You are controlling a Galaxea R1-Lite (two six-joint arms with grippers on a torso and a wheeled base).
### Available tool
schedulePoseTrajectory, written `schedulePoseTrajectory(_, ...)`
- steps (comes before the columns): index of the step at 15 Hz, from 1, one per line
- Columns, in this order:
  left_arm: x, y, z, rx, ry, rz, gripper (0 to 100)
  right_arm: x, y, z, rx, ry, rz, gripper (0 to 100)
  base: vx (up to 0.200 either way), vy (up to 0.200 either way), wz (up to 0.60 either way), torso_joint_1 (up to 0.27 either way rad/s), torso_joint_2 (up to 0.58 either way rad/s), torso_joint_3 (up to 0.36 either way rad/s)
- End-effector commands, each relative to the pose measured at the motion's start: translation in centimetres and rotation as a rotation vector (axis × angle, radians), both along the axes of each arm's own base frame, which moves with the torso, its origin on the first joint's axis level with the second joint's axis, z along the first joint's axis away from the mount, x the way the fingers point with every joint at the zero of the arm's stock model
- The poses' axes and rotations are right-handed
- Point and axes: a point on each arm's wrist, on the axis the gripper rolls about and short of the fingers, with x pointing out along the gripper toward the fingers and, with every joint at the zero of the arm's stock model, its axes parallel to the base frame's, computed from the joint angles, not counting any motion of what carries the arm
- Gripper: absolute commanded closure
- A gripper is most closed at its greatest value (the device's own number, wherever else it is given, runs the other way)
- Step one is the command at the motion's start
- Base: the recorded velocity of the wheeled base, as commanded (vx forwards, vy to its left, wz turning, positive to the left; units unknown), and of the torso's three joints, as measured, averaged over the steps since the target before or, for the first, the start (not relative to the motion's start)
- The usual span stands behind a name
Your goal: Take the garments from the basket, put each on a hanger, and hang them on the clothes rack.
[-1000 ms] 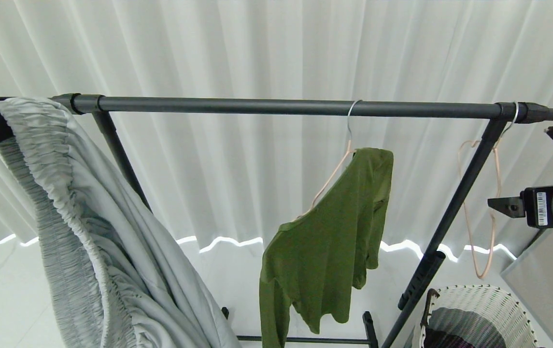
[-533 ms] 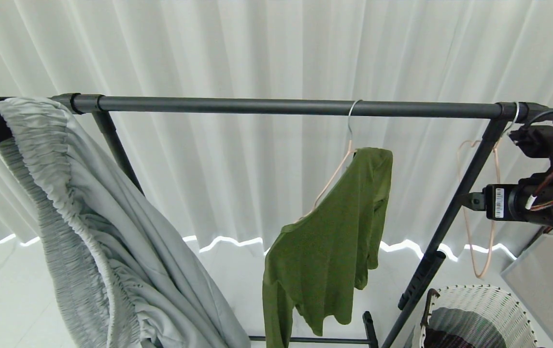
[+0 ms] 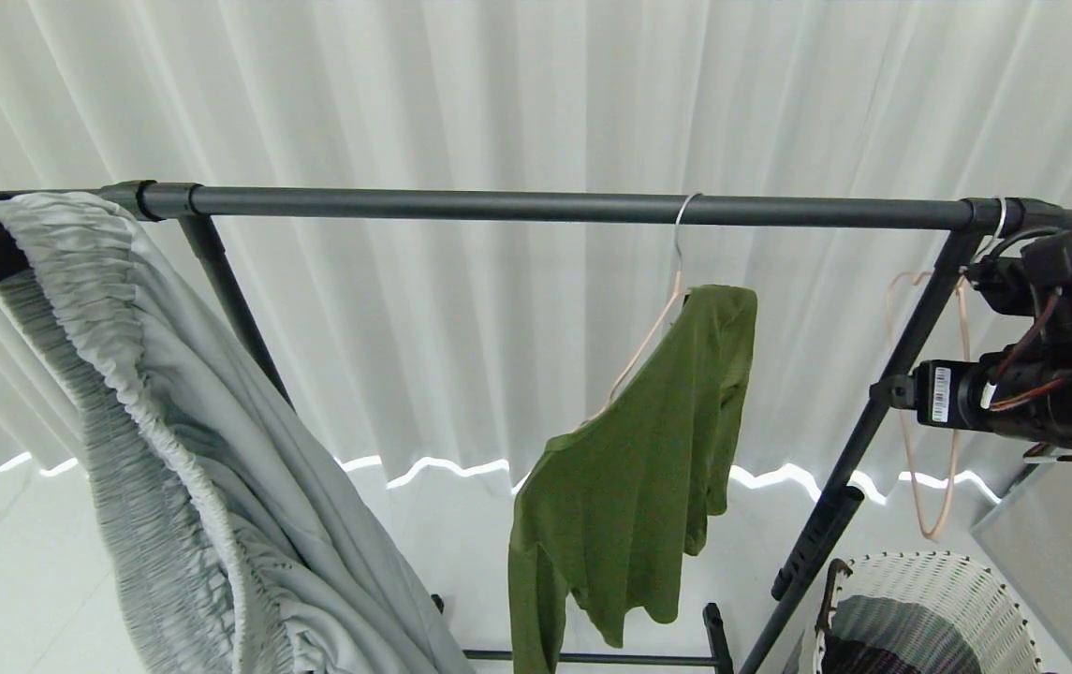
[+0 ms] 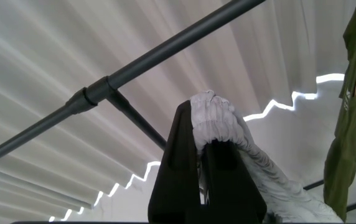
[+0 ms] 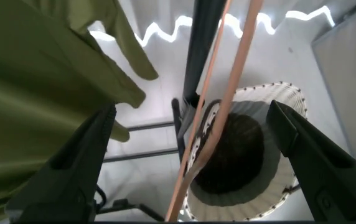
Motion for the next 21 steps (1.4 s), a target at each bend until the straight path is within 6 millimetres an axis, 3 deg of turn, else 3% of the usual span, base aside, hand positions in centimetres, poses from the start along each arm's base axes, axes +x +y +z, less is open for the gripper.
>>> schedulePoseTrajectory(1,0.0,0.0,0.0,0.001,0.001,0.001,100,0.2,0.0,-0.3,-0.01,0.008,-0.012,0,0.0,0.0,0.0,0.0,0.0,0.0)
schedulePoseTrajectory(2,0.0,0.0,0.0,0.001,0.001,0.001,100,0.2,0.0,-0.3,-0.015,0.006,-0.02,100,0.0,0.0,0.0,0.0,0.0,0.0)
schedulePoseTrajectory(11,-0.1,0.1,0.1,-0.002,-0.004,0.001,100,-0.5,-0.5,0.5,-0.093,-0.033,-0.111,100,0.0,0.0,0.0,0.0,0.0,0.0)
schedulePoseTrajectory(21,-0.5,0.4,0.3,-0.013,-0.017,0.001,100,-6.2,-2.9,3.6,-0.186,-0.157,-0.047,100,0.0,0.0,0.0,0.0,0.0,0.0)
